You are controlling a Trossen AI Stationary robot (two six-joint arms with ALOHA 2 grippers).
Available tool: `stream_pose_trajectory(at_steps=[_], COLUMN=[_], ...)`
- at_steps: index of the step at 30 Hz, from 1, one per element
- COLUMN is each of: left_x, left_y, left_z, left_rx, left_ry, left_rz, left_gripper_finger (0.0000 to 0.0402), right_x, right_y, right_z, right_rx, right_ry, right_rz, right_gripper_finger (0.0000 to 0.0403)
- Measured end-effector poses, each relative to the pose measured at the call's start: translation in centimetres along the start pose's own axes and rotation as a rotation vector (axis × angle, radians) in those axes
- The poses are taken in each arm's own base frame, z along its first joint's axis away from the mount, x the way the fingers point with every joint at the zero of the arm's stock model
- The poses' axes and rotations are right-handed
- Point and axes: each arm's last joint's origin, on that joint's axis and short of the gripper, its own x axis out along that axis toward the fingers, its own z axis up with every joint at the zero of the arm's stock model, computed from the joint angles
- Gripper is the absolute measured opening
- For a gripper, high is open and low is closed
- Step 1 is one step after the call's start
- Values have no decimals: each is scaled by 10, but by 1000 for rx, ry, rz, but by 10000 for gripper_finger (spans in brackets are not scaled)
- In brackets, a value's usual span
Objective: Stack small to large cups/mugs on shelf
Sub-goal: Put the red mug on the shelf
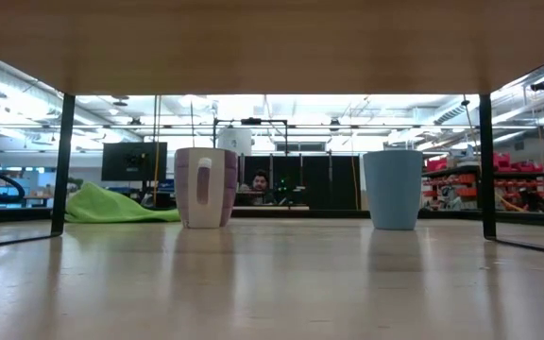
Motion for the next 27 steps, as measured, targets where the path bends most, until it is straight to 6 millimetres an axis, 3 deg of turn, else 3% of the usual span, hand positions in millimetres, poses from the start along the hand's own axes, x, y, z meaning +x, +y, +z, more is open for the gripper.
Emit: stream_pose_trajectory(at_steps=[14,22,27], left_x=[-4,-24,-37], left_y=[-1,-4,-5], left_z=[1,6,10], left_rx=[-8,9,70], left_ry=[-29,-83,-176], left_rz=[-23,-123,-186], left_gripper_finger=[69,64,57], right_x=[22,17,41], right_y=[0,9,10], right_z=[-1,32,18], right_rx=[11,-11,6], right_ry=[12,-70,39], right_rz=[116,135,102], right_gripper_finger=[34,32,17])
